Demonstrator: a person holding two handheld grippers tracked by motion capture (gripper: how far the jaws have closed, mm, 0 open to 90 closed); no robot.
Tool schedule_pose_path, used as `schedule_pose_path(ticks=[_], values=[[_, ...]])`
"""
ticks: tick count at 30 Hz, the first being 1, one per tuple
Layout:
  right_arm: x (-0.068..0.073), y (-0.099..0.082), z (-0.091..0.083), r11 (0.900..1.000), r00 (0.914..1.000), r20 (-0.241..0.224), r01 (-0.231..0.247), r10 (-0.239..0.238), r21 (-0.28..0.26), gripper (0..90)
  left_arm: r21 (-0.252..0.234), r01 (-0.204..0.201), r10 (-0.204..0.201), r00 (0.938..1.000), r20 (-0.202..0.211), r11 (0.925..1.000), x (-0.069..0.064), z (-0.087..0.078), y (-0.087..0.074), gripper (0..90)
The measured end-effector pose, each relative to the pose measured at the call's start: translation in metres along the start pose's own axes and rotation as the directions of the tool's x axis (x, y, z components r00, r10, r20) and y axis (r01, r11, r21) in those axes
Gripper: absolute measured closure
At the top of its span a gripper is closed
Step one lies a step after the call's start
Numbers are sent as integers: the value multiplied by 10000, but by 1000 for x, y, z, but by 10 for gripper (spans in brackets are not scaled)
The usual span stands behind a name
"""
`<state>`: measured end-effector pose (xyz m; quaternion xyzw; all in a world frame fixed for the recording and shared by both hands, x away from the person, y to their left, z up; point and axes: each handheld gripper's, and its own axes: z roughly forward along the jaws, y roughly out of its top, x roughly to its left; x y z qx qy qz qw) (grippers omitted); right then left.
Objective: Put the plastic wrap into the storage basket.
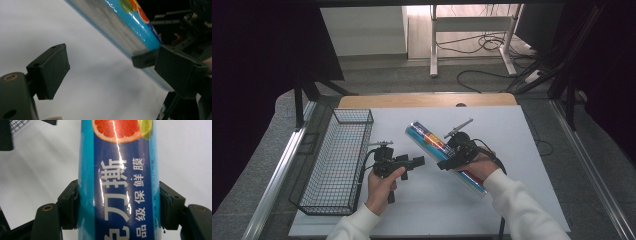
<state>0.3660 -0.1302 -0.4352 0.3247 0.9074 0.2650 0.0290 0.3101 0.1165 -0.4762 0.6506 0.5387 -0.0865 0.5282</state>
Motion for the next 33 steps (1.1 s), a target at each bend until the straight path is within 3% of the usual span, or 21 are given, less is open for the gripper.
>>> schedule_pose_path(ticks=[2,5,6,12,14,15,18,23,28,33], values=[[5,3,3,9999,9999,113,19,-18,-139,324,-112,353,-351,9993,162,9993,4,4,2,119],[9,5,6,9997,9997,225,94,-88,-246,324,-236,530,-524,9982,277,9983,5,7,3,118],[14,7,10,9994,9996,272,131,-123,-311,324,-380,804,-791,9963,329,9960,6,10,6,119],[22,12,18,9985,9988,395,291,-273,-459,323,-581,1204,-1181,9922,408,9910,9,16,12,120],[28,14,22,9976,9982,527,315,-282,-618,324,-581,1691,-1653,9841,648,9839,13,21,13,116],[28,14,22,9976,9982,527,315,-282,-618,324,-581,1691,-1653,9841,648,9839,13,21,13,117],[35,16,27,9960,9967,695,478,-426,-753,324,-506,2124,-2076,9745,856,9759,16,29,14,120],[42,19,31,9938,9953,717,709,-648,-860,323,-524,2405,-2351,9676,918,9692,20,33,15,175],[45,21,33,9915,9919,1088,776,-662,-1043,323,-747,2784,-2672,9546,1321,9576,26,32,17,233],[47,23,35,9912,9908,1176,788,-662,-1061,321,-953,2823,-2663,9518,1522,9546,27,27,20,279]])
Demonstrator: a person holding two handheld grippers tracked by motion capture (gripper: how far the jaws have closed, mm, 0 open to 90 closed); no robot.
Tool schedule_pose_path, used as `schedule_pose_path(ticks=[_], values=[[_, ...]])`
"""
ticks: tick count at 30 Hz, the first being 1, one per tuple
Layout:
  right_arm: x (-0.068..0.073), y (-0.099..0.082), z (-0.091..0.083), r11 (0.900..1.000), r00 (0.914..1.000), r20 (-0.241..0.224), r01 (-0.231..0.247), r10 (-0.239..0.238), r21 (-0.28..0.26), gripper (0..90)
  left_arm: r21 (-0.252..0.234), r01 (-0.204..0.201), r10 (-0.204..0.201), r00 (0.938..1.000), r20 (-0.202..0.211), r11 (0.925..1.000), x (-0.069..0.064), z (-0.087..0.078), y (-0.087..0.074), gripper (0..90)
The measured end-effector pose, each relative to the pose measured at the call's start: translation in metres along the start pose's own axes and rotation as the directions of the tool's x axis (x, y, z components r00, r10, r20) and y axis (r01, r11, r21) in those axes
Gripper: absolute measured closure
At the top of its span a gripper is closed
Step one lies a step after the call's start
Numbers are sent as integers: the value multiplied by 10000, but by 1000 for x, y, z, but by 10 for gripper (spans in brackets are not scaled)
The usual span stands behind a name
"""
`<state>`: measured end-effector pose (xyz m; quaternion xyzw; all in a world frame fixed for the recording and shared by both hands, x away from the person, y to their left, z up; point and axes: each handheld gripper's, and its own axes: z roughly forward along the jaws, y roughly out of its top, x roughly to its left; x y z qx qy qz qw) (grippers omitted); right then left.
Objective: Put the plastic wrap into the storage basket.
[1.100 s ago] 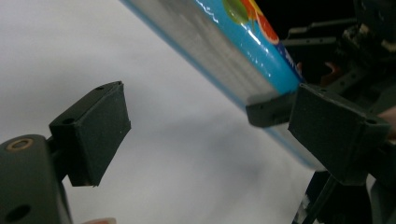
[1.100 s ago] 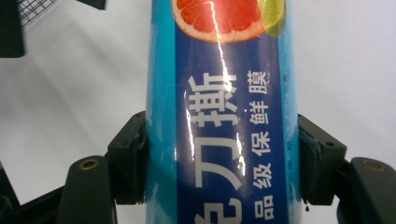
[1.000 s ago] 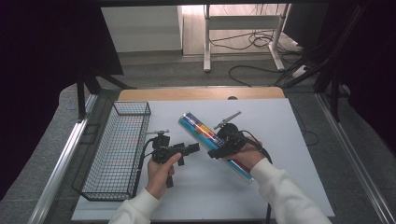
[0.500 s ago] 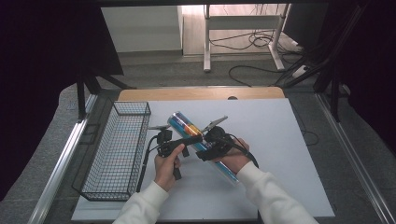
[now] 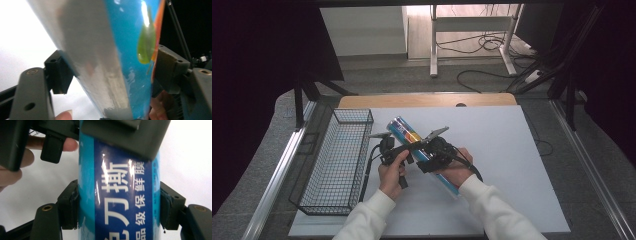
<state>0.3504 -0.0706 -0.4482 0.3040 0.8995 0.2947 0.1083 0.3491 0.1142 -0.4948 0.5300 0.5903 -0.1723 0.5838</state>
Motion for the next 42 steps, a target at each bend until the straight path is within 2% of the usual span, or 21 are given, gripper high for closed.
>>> schedule_pose_path(ticks=[3,6,8,11,15,16,18,19,21,22,24,25,26,27,30,31,33,35,38,39,42], values=[[2,2,1,9999,9998,197,94,-94,-35,319,55,-9,8,9999,143,10000,0,-2,4,303],[3,4,-1,9999,9997,197,116,-114,-73,317,156,135,-141,9991,388,9998,0,-5,7,309],[3,6,-4,9998,9997,157,166,-164,-118,299,170,84,-92,9986,515,9998,-1,-6,9,313],[-1,9,-13,9998,9986,-524,-43,33,-183,206,201,-23,10,9978,658,9998,-3,-10,11,316],[-1,10,-27,9982,9981,-619,5,-42,-598,155,251,-70,52,9975,704,9997,-2,-15,14,318],[-6,8,-42,9948,9962,-865,-160,73,-1007,141,256,-141,122,9973,729,9996,-3,-19,16,318],[-8,7,-47,9930,9958,-899,-252,148,-1154,139,265,-202,181,9969,765,9994,-4,-21,18,319],[-18,2,-63,9858,9933,-1076,-598,431,-1572,138,318,-345,316,9956,880,9989,-8,-27,22,319],[-27,-5,-76,9795,9930,-1010,-796,616,-1852,138,360,-432,397,9949,927,9984,-10,-29,24,319],[-27,-5,-76,9795,9930,-1010,-796,616,-1852,138,363,-496,460,9944,948,9981,-12,-33,26,319],[-37,-14,-85,9734,9924,-933,-980,801,-2071,138,423,-705,663,9932,953,9966,-18,-39,30,319],[-46,-26,-92,9662,9912,-839,-1191,1023,-2285,139,439,-805,762,9928,924,9958,-20,-42,32,319],[-46,-26,-92,9662,9912,-839,-1191,1023,-2285,139,471,-912,866,9921,911,9947,-23,-45,34,319],[-53,-39,-95,9585,9901,-631,-1369,1250,-2501,139,503,-991,943,9915,891,9938,-25,-47,36,319],[-59,-51,-96,9546,9875,-600,-1560,1455,-2537,140,615,-1200,1149,9901,806,9909,-29,-53,40,319],[-67,-65,-95,9501,9826,-552,-1858,1776,-2505,140,673,-1290,1239,9894,752,9894,-31,-55,42,319],[-71,-71,-94,9488,9808,-477,-1953,1893,-2482,140,750,-1427,1375,9880,702,9869,-32,-59,44,319],[-78,-88,-89,9417,9713,-480,-2377,2330,-2379,143,909,-1627,1570,9854,663,9825,-33,-62,46,319],[-81,-98,-85,9398,9667,-493,-2558,2512,-2264,143,1033,-1812,1770,9830,489,9780,-34,-65,48,319],[-83,-105,-80,9387,9631,-515,-2691,2643,-2155,143,1122,-1960,1943,9806,261,9742,-35,-67,50,319],[-85,-111,-75,9416,9616,-347,-2738,2724,-1958,143,1146,-2094,2094,9777,118,9711,-37,-71,53,320]])
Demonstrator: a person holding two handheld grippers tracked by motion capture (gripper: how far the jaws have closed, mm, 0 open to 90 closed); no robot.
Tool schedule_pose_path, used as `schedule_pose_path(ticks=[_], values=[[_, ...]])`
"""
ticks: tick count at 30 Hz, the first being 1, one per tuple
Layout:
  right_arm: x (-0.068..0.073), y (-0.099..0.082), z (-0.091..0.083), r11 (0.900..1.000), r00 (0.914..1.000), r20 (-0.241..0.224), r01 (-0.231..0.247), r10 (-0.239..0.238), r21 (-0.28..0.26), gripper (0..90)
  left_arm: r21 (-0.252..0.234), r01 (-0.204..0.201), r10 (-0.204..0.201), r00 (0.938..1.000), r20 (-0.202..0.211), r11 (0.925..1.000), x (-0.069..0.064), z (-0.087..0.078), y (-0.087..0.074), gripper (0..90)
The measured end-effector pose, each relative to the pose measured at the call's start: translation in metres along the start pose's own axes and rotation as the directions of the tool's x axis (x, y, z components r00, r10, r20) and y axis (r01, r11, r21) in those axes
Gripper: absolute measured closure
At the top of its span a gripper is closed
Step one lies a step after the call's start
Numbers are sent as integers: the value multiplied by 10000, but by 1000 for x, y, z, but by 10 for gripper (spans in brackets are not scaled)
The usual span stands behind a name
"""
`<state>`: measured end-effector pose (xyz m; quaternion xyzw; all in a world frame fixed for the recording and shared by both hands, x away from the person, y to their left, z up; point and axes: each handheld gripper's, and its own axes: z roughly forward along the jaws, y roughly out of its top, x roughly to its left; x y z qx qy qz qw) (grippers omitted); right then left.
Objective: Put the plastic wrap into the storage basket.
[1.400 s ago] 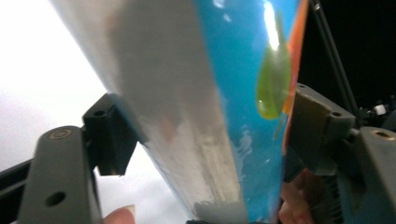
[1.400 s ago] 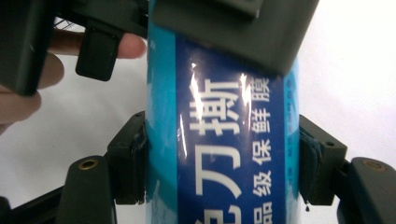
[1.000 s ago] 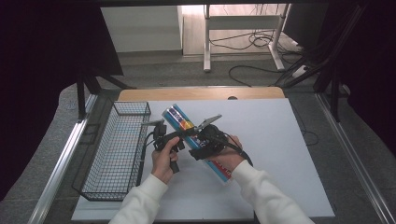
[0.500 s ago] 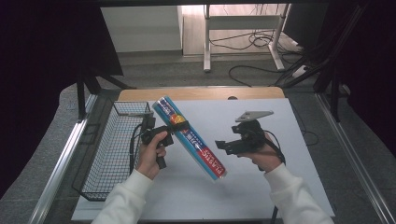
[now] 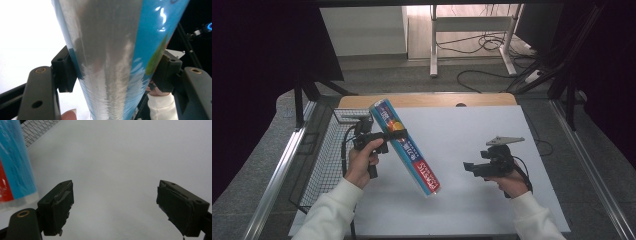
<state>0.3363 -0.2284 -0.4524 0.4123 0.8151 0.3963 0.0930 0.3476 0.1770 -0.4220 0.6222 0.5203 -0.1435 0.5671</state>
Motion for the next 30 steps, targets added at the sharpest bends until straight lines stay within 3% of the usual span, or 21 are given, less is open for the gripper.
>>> schedule_pose_path(ticks=[19,24,27,30], values=[[-10,-6,0,9994,9976,600,-344,343,1,145,63,-786,788,9931,-864,9969,-8,-49,14,320],[-12,-7,0,9994,9970,689,-350,347,27,148,244,-1013,1035,9869,-1236,9946,-10,-57,16,320],[-11,-8,1,9993,9967,738,-346,337,112,148,403,-1359,1408,9754,-1698,9899,-13,-64,18,321],[-11,-8,1,9993,9966,757,-342,331,126,148,408,-1429,1479,9725,-1800,9889,-14,-71,19,321]])
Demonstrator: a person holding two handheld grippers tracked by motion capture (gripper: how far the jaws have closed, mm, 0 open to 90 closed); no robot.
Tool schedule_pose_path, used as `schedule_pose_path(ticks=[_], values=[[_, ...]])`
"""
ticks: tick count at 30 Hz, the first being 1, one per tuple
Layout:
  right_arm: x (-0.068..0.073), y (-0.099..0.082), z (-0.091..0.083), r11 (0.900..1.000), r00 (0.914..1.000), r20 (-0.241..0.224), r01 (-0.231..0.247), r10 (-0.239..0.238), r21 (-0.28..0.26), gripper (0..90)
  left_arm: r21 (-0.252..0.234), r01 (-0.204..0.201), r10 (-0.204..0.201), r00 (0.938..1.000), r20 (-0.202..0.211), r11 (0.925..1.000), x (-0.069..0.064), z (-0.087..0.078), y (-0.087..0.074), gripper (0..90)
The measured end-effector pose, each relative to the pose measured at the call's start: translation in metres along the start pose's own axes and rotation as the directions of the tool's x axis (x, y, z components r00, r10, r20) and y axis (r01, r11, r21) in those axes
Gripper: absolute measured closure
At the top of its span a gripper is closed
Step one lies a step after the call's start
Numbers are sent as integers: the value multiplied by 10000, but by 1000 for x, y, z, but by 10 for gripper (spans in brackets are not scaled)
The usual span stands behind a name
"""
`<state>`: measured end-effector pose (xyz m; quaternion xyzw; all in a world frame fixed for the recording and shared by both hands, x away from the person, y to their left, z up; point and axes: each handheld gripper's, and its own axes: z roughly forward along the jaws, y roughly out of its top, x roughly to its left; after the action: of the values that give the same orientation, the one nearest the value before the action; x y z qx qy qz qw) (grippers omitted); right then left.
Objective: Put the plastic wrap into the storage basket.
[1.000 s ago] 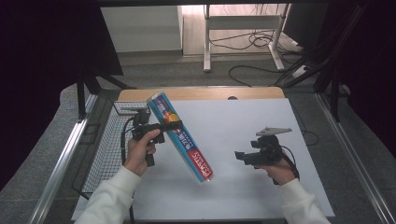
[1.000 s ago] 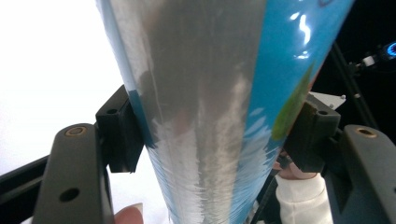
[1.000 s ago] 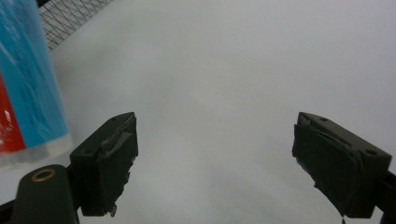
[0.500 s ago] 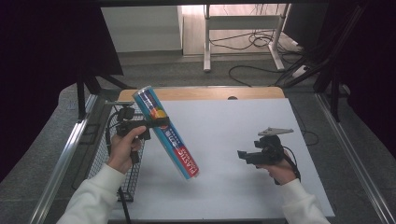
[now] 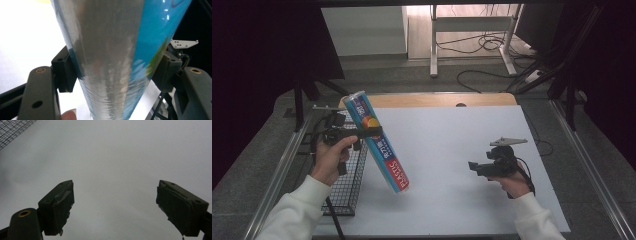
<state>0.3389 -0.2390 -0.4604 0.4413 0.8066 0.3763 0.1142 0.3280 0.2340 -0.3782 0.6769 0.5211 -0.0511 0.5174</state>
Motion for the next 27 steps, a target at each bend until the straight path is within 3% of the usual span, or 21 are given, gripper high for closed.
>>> schedule_pose_path(ticks=[9,23,27], values=[[-1,-1,0,10000,9999,96,-41,42,-17,152,-209,-94,86,9992,-401,9997,0,-25,5,320],[-4,-2,2,9999,9998,148,-107,106,36,152,-153,-220,201,9933,-1137,9996,3,-47,12,321],[-4,0,0,9998,9995,223,-217,218,-45,152,-316,-506,461,9905,-1295,9982,-2,-61,19,321]])
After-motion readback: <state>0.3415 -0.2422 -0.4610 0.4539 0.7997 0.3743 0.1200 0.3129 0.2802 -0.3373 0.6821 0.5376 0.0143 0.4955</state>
